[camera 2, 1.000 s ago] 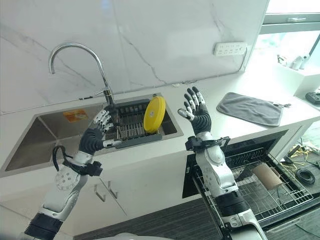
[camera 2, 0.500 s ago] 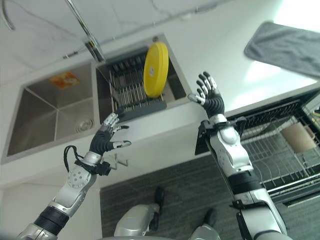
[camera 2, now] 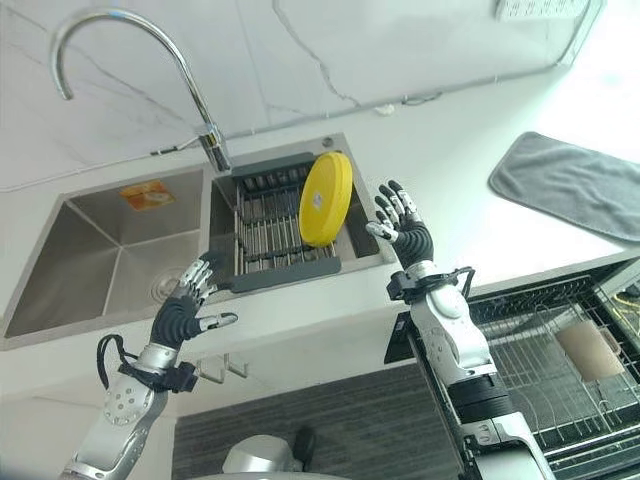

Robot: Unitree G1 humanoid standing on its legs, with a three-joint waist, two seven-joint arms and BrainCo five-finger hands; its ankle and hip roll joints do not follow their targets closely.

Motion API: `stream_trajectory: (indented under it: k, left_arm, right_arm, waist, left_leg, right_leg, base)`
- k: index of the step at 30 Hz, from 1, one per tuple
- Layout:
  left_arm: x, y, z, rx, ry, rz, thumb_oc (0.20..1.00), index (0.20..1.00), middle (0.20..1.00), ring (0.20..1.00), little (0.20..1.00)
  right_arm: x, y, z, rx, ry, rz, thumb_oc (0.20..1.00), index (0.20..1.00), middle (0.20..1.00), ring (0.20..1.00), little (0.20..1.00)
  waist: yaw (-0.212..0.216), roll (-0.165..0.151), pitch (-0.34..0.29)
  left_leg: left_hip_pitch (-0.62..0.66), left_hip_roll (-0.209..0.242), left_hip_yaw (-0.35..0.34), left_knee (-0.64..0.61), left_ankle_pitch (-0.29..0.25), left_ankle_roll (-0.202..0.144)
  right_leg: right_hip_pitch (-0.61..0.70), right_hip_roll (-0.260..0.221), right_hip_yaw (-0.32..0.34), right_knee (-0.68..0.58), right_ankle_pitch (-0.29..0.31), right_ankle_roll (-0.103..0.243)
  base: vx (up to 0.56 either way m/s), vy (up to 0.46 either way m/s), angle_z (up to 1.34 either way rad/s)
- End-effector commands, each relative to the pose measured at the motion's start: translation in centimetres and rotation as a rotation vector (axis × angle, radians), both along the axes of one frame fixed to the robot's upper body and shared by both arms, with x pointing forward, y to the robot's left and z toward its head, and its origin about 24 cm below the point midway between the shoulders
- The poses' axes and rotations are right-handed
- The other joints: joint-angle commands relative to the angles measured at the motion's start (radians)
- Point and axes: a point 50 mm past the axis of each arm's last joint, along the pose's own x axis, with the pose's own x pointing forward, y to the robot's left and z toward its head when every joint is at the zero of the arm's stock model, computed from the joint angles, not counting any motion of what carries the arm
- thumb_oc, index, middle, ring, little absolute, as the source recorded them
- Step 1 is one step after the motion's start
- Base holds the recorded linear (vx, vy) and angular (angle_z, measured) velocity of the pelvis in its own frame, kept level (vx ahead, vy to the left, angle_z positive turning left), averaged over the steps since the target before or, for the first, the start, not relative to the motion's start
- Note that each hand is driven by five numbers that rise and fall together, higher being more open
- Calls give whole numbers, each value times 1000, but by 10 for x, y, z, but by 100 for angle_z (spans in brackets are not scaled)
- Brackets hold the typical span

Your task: Place the dishes in the dishwasher.

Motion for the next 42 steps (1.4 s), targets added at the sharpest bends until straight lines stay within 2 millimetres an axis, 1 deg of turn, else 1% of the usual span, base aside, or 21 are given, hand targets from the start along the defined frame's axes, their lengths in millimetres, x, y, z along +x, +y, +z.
stream_trajectory:
  k: [1,5,7,12,20,28,32,34,36,37,38,39,41,42]
  left_arm:
    - [0,-3,16,9,-93,-52,1000,1000,1000,1000,1000]
    - [-2,-4,14,18,-79,-66,1000,1000,1000,1000,1000]
    - [-2,-4,13,21,-73,-72,1000,1000,1000,1000,1000]
    - [-6,-2,15,31,-59,-99,1000,1000,1000,1000,1000]
    - [-12,4,10,39,-31,-113,1000,1000,1000,1000,1000]
    - [-20,8,5,36,-6,-104,1000,1000,1000,1000,1000]
    - [-23,9,2,29,10,-104,1000,1000,1000,1000,1000]
    - [-24,10,3,24,12,-106,1000,1000,1000,1000,1000]
    - [-21,13,5,8,1,-113,1000,1000,1000,1000,1000]
    - [-19,13,6,5,-4,-115,1000,1000,1000,1000,1000]
    - [-16,13,8,-3,-21,-121,1000,1000,1000,1000,1000]
    - [-15,13,9,-4,-26,-122,1000,1000,1000,1000,1000]
    - [-8,13,16,-13,-67,-135,1000,1000,1000,1000,1000]
    - [-6,13,18,-14,-77,-138,1000,1000,1000,1000,1000]
  right_arm:
    - [-4,12,11,-29,-62,62,1000,1000,1000,1000,1000]
    - [-6,18,8,-22,-44,67,1000,1000,1000,1000,1000]
    - [-4,18,6,0,-22,55,1000,1000,1000,1000,1000]
    - [6,14,0,113,77,26,1000,1000,1000,1000,1000]
    - [15,3,-1,123,112,-18,1000,1000,1000,1000,1000]
    - [14,1,-8,105,139,-19,1000,1000,1000,1000,1000]
    - [15,-1,-8,89,142,-26,1000,1000,1000,1000,1000]
    - [18,-3,-4,79,134,-33,1000,1000,1000,1000,1000]
    - [26,-8,10,50,110,-48,1000,1000,1000,1000,1000]
    - [27,-8,13,46,104,-50,1000,1000,1000,1000,1000]
    - [32,-11,21,37,88,-58,1000,1000,1000,1000,1000]
    - [33,-11,23,34,83,-60,1000,1000,1000,1000,1000]
    - [42,-19,40,25,44,-76,1000,1000,1000,1000,1000]
    - [44,-21,43,25,35,-82,1000,1000,1000,1000,1000]
  waist:
    - [20,0,-75]
    - [30,-5,-81]
    - [34,-6,-85]
    - [50,-3,-89]
    - [63,11,-91]
    - [66,28,-91]
    - [67,39,-86]
    - [68,46,-79]
    - [75,60,-59]
    - [76,62,-54]
    - [81,66,-42]
    - [82,67,-39]
    - [94,72,-3]
    - [96,74,6]
  left_leg:
    - [-40,15,-19,4,-74,-3]
    - [-31,20,-14,8,-71,-6]
    - [-27,20,-13,8,-70,-6]
    - [-17,17,-22,9,-67,-2]
    - [-9,3,-42,9,-61,8]
    - [-10,-10,-58,20,-59,13]
    - [-20,-17,-66,29,-56,15]
    - [-33,-22,-72,36,-54,16]
    - [-74,-35,-86,54,-52,19]
    - [-81,-37,-88,56,-51,20]
    - [-103,-42,-91,63,-50,21]
    - [-110,-43,-91,65,-50,22]
    - [-144,-53,-93,74,-49,23]
    - [-152,-55,-94,75,-48,24]
  right_leg:
    - [-66,43,-9,151,-129,-52]
    - [-49,43,-23,148,-127,-52]
    - [-42,42,-30,148,-126,-53]
    - [-26,41,-45,153,-127,-55]
    - [-17,36,-58,172,-130,-56]
    - [-15,30,-64,192,-135,-57]
    - [-26,24,-67,213,-140,-58]
    - [-40,19,-67,227,-142,-57]
    - [-84,8,-59,260,-151,-57]
    - [-92,7,-57,266,-152,-57]
    - [-117,5,-53,280,-158,-57]
    - [-123,4,-52,284,-159,-57]
    - [-162,-4,-45,310,-172,-53]
    - [-169,-5,-45,314,-173,-52]
  base:
    - [58,-7,-2]
    - [53,-10,2]
    - [58,8,1]
    - [64,24,2]
    - [61,43,8]
    - [69,38,0]
    - [82,62,-2]
    - [41,77,1]
    - [20,123,0]
    - [-22,97,1]
    - [-42,44,3]
    - [-102,47,0]
    - [-136,27,0]
    - [-92,21,-1]
